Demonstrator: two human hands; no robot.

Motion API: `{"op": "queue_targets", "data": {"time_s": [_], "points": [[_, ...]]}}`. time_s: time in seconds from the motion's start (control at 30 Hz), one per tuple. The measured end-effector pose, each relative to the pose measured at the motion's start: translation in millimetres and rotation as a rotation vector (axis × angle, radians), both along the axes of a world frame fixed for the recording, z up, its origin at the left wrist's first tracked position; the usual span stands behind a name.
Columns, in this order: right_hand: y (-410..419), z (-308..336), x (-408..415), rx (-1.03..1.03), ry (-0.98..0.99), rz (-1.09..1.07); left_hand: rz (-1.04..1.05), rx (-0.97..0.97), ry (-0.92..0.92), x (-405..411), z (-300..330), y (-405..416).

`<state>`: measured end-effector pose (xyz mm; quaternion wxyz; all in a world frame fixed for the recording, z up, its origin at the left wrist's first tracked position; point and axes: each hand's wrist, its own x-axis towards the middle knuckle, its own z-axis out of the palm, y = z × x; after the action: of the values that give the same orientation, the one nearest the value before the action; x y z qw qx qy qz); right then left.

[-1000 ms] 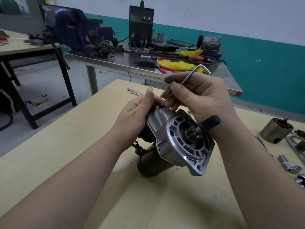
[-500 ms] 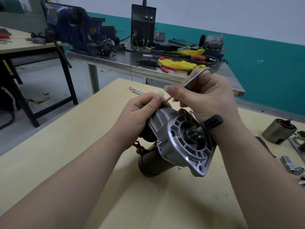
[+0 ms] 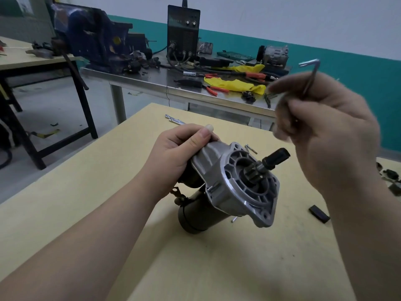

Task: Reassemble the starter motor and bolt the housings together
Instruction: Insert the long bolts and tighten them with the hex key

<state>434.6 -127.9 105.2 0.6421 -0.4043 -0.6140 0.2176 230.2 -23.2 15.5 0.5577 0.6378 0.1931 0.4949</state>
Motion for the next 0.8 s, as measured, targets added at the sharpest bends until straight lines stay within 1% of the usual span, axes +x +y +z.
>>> {"op": "queue_targets", "data": {"time_s": [0.07, 0.17, 0.27, 0.3, 0.37, 0.5, 0.57, 0.6, 0.67, 0.73, 0.8], "points": [[-9, -8, -5, 0.026, -0.147, -0.049, 0.010, -0.002, 0.003, 0, 0, 0], [-12, -21, -19, 0.084, -0.418, -0.135, 0.032, 0.007, -0.008, 0, -1, -1], [-6, -33, -27, 0.102, -0.545, -0.268, 0.069, 0.022, -0.021, 1, -2, -4], [-3, -36, -28, 0.114, -0.540, -0.310, 0.085, 0.023, -0.024, 1, -2, -4], [0, -40, -30, 0.116, -0.443, -0.352, 0.115, 0.021, -0.033, 2, -3, -5], [-1, -40, -28, 0.093, -0.222, -0.298, 0.170, -0.016, -0.077, 3, -5, -6], [0, -44, -26, 0.055, -0.183, -0.278, 0.208, -0.059, -0.097, 1, -8, -2], [1, -47, -25, 0.023, -0.194, -0.263, 0.227, -0.093, -0.104, 0, -10, 1], [6, -54, -25, -0.069, -0.288, -0.227, 0.267, -0.188, -0.122, -2, -14, 8], [12, -59, -24, -0.208, -0.405, -0.189, 0.304, -0.268, -0.139, -4, -18, 14], [16, -60, -21, -0.358, -0.448, -0.123, 0.324, -0.299, -0.148, -3, -21, 18]]}}
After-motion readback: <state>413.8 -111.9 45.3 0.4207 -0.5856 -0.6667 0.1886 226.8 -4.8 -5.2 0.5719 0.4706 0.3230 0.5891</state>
